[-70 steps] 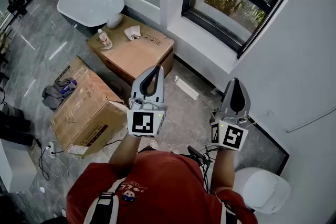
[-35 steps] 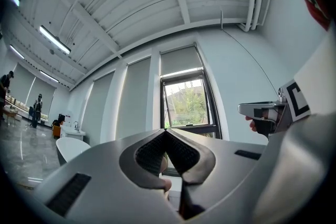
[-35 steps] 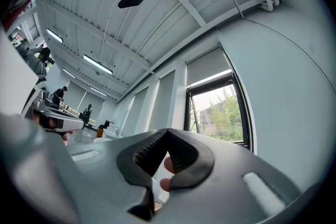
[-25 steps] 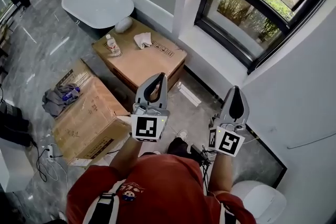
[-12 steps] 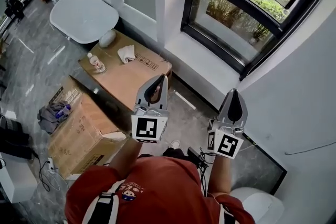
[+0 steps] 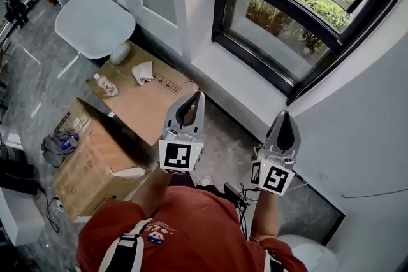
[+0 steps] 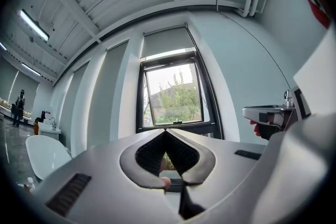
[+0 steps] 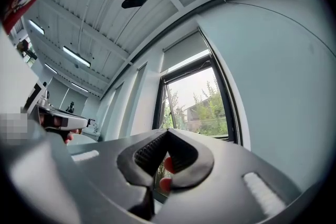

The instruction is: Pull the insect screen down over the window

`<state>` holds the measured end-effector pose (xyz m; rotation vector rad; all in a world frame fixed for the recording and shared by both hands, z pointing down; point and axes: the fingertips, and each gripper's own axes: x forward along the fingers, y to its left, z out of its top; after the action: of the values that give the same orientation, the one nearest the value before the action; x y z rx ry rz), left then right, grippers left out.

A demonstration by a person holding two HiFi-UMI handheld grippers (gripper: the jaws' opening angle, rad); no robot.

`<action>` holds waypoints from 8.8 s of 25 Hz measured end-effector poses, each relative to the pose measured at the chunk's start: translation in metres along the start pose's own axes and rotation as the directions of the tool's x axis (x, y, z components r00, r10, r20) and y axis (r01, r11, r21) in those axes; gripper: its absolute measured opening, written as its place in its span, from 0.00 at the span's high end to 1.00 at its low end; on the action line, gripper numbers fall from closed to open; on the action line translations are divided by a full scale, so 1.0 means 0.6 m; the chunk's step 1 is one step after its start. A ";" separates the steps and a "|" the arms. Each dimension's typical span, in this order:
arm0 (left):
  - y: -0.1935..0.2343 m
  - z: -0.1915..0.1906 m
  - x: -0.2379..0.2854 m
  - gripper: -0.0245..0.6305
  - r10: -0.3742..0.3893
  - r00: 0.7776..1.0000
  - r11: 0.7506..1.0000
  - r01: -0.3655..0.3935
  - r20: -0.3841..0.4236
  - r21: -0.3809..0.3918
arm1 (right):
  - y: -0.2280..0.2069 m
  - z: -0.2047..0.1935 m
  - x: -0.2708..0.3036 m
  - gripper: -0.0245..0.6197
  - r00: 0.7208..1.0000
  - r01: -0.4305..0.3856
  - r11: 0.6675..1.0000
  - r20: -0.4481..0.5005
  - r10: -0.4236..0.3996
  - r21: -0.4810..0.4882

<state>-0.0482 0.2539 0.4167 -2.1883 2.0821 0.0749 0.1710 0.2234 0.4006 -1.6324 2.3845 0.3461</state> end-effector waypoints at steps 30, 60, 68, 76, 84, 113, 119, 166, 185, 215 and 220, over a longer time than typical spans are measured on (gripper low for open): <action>0.200 -0.055 0.386 0.95 -0.107 0.994 0.991 0.109 0.027 -0.079 | 0.056 -0.110 0.388 0.95 0.997 0.076 0.991 -0.009 -0.077 -0.114; 0.026 -0.062 0.724 0.95 -0.306 0.950 0.952 0.306 0.055 -0.003 | -0.195 -0.199 0.562 0.95 0.972 0.232 0.962 -0.011 -0.236 -0.143; -0.052 -0.065 0.810 0.95 -0.340 0.939 0.940 0.341 0.050 -0.009 | -0.293 -0.228 0.591 0.95 0.964 0.263 0.956 -0.010 -0.266 -0.128; -0.073 -0.069 0.859 0.95 -0.367 0.929 0.929 0.368 0.057 -0.019 | -0.326 -0.240 0.611 0.95 0.954 0.296 0.945 -0.011 -0.301 -0.137; -0.075 -0.062 0.908 0.95 -0.411 0.907 0.908 0.416 0.090 -0.047 | -0.332 -0.234 0.641 0.95 0.940 0.334 0.924 -0.010 -0.341 -0.184; -0.009 0.237 1.026 0.95 -0.383 0.807 0.921 0.371 0.449 0.119 | -0.370 0.123 0.784 0.95 0.880 0.395 0.792 0.440 -0.180 -0.465; 0.010 0.329 1.045 0.95 -0.383 0.771 0.924 0.315 0.509 0.219 | -0.366 0.223 0.814 0.95 0.851 0.420 0.738 0.512 -0.118 -0.528; -0.002 0.981 1.153 0.80 -0.311 0.685 0.502 -0.470 0.658 0.726 | -0.390 0.735 1.125 0.71 0.914 0.327 -0.043 0.327 -0.240 -0.944; 0.019 0.998 1.232 0.70 -0.146 0.795 0.246 -0.548 0.589 0.800 | -0.462 0.743 1.162 0.69 0.856 0.244 -0.250 0.330 -0.399 -0.937; 0.017 0.875 1.206 0.70 -0.238 0.798 0.280 -0.490 0.554 0.825 | -0.437 0.633 1.122 0.68 0.908 0.246 -0.206 0.299 -0.295 -0.947; 0.011 0.847 1.197 0.70 -0.260 0.799 0.287 -0.472 0.542 0.833 | -0.437 0.606 1.109 0.68 0.915 0.236 -0.202 0.287 -0.284 -0.951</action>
<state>0.0069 -0.3972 -0.1726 -0.9928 1.2487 -0.3625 0.2018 -0.3375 -0.1722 -2.4602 1.2670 2.6324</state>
